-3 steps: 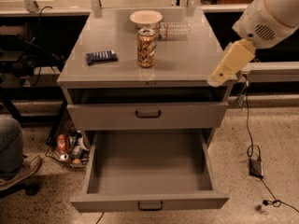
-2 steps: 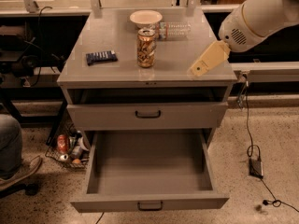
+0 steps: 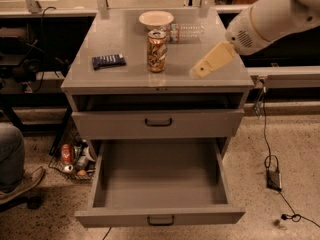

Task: Place orange can into middle drawer

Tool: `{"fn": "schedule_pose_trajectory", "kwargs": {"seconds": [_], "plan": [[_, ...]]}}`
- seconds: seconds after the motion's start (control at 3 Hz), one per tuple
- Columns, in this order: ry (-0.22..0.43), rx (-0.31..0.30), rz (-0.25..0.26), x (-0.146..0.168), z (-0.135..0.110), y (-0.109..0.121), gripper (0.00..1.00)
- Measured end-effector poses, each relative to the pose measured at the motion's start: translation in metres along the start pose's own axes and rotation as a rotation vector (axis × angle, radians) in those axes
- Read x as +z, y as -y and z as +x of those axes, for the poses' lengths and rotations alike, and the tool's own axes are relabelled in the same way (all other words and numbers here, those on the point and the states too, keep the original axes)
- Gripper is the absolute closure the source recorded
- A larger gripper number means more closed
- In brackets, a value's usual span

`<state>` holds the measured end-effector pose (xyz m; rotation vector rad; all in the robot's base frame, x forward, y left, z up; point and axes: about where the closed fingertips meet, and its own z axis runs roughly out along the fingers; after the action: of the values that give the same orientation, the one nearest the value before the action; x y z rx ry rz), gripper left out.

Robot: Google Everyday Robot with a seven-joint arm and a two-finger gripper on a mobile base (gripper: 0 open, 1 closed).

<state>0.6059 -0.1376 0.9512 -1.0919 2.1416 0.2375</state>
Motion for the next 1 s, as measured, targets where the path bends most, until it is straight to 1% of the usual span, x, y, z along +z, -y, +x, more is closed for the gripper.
{"fn": "schedule_pose_trajectory", "kwargs": {"seconds": [0.33, 0.67, 1.0], "plan": [[0.137, 0.033, -0.019, 0.039, -0.043, 0.005, 0.0], [0.222, 0.064, -0.021, 0.077, -0.078, 0.005, 0.0], [0.261, 0.093, 0.003, 0.119, -0.103, 0.004, 0.0]]}}
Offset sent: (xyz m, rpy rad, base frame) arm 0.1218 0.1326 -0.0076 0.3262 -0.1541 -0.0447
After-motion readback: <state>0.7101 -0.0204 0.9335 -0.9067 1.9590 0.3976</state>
